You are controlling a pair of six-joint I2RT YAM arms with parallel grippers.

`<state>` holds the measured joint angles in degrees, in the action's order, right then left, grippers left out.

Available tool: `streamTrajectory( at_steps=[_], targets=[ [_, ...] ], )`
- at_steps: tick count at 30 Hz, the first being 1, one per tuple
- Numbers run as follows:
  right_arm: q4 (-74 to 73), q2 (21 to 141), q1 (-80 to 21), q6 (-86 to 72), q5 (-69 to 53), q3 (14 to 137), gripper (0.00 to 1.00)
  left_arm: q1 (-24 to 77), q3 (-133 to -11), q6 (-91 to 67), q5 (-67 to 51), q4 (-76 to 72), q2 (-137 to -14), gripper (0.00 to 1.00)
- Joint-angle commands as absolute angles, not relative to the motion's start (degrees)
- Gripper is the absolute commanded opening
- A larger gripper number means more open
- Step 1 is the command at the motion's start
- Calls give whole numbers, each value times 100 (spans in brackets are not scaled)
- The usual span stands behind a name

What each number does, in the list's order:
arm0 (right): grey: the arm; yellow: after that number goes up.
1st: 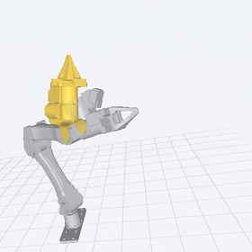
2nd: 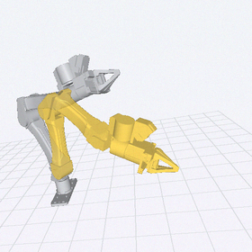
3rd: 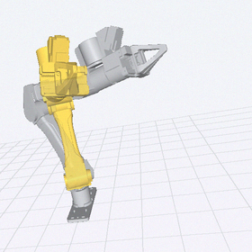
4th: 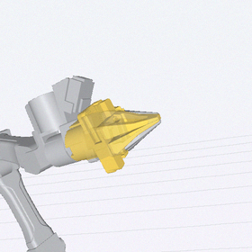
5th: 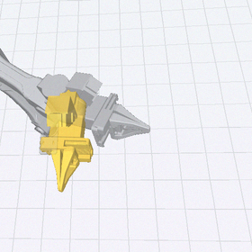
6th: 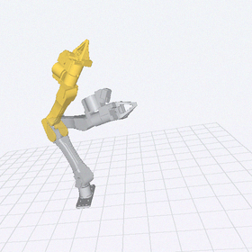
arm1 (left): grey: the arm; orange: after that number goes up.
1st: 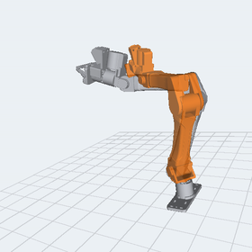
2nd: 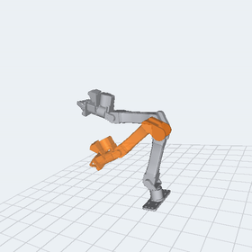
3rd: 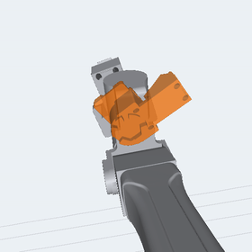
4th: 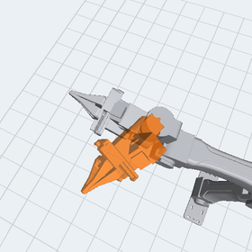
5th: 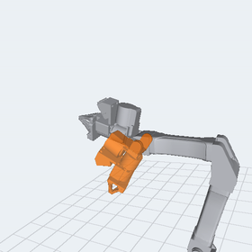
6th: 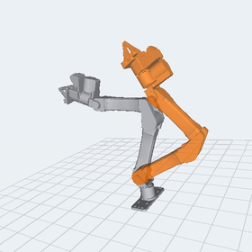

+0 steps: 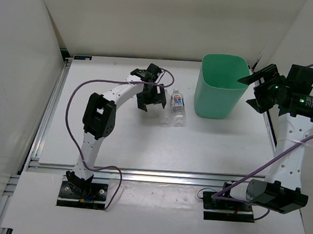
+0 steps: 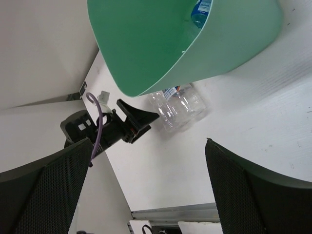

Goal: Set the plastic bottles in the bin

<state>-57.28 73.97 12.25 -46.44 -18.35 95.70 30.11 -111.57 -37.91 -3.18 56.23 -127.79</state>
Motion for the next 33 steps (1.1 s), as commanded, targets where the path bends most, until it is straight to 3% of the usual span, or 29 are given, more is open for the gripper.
streamTrajectory(
  at_steps=[1,21,22,26,30,33],
  targets=[
    [-5634,7155,1222,-4483,-1978,9554,100,2988,-11777,-3928,-703,5660,-12683,100],
    [-5687,6882,1274,-4149,-2092,9000,100,2883,-12226,-4218,-2144,4896,-13851,100],
    [-5739,6882,1274,-4148,-2092,9052,100,2831,-12226,-4219,-2319,4896,-13852,97],
    [-5739,6935,1274,-4148,-2092,9053,100,2681,-11508,-4219,-2452,4896,-13642,38],
    [-5739,6987,1274,-4148,-2144,9053,100,2540,-11268,-4219,-1952,4896,-13079,36],
    [-5739,6987,1274,-4201,-2145,9000,100,2330,-11907,-4420,-1740,4896,-12737,37]
  ],
)
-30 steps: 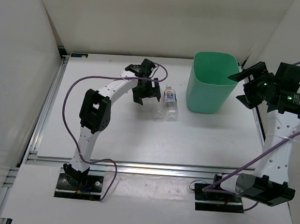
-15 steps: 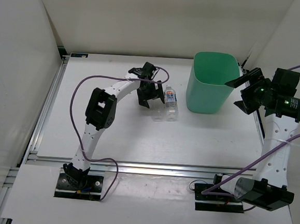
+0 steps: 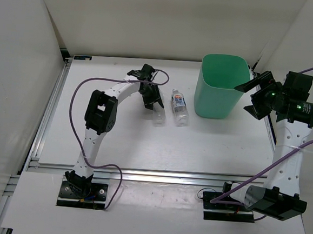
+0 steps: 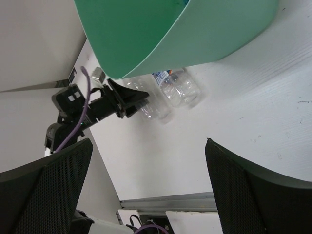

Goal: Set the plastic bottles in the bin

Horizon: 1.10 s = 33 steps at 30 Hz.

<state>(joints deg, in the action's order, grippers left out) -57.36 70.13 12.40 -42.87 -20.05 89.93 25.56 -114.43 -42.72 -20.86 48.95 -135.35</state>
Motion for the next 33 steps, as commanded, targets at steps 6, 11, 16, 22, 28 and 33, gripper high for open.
streamTrajectory(
  at_steps=[6,11,16,22,28,33],
  targets=[
    [-5739,6987,1274,-4254,-2145,8895,100,2259,-14137,-5237,-2617,3510,-12735,45],
    [-5739,6865,1274,-4254,-2092,8895,100,2381,-14793,-7046,-3498,159,-13192,53],
    [-5792,6741,1274,-4192,-2030,8947,100,2706,-14702,-7944,-3305,-1055,-13542,55],
    [-5977,6258,1274,-4070,-1907,8886,100,3260,-14651,-8191,-3085,-1248,-13719,55],
    [-6100,5846,1274,-3833,-1705,8754,100,3541,-14651,-7972,-3032,-1151,-13772,54],
    [-6371,5669,1274,-3613,-1652,8956,100,3665,-14651,-7647,-3032,-800,-13956,67]
  ],
)
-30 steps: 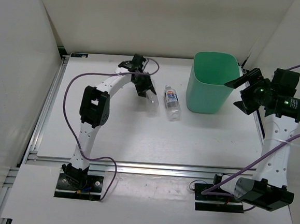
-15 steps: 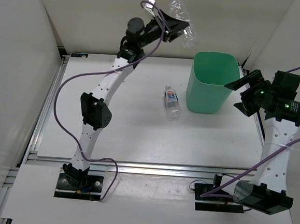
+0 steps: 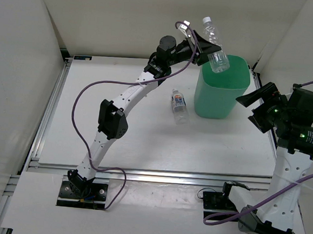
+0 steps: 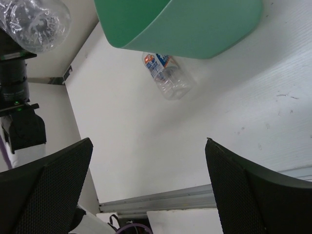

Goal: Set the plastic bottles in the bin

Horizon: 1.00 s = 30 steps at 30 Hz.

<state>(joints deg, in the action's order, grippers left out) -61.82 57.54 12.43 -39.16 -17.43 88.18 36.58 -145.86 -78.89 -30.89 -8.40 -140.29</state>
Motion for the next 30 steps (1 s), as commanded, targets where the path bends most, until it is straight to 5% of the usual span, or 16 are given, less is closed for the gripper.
streamTrajectory(
  at_steps=[1,2,4,21,30],
  targets=[
    [-6442,5608,1274,-3551,-1591,9017,100,3665,-14651,-7646,-3032,-748,-13957,73],
    [-6512,5555,1274,-3551,-1591,9018,100,3665,-14651,-7646,-3032,-747,-14009,88],
    [-6513,5493,1274,-3499,-1521,9018,100,3665,-14590,-7568,-3093,-625,-14010,100],
    [-6056,5546,1274,-3823,-1854,8631,100,3542,-13878,-6478,-3735,308,-13386,100],
    [-5916,5546,1274,-3771,-1802,8464,100,3384,-12430,-5759,-3727,702,-12473,100]
  ],
)
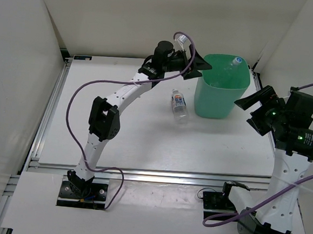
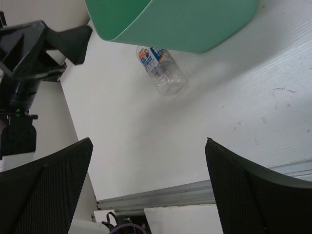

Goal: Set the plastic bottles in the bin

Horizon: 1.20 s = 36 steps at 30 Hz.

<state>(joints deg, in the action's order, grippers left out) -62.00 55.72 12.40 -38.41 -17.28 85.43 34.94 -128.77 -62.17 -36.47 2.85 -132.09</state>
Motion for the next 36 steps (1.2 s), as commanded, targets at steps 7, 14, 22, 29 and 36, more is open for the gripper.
streamTrajectory(
  at_steps=[7,14,22,29,36],
  targets=[
    [-5854,5704,1274,-3771,-1854,8517,100,2936,-10494,-5055,-2760,1448,-11610,100],
    [-5854,5704,1274,-3613,-1740,8517,100,2935,-11565,-4518,-2700,2705,-12734,100],
    [-5959,5704,1274,-3551,-1512,8517,100,3041,-12576,-3964,-1978,3866,-13560,100],
    [-5959,5809,1274,-3446,-1398,8622,100,3146,-12665,-3823,-1994,4184,-14009,100],
    [-6012,5810,1274,-3393,-1292,8622,100,3199,-12499,-3946,-2364,4184,-14370,100]
  ],
)
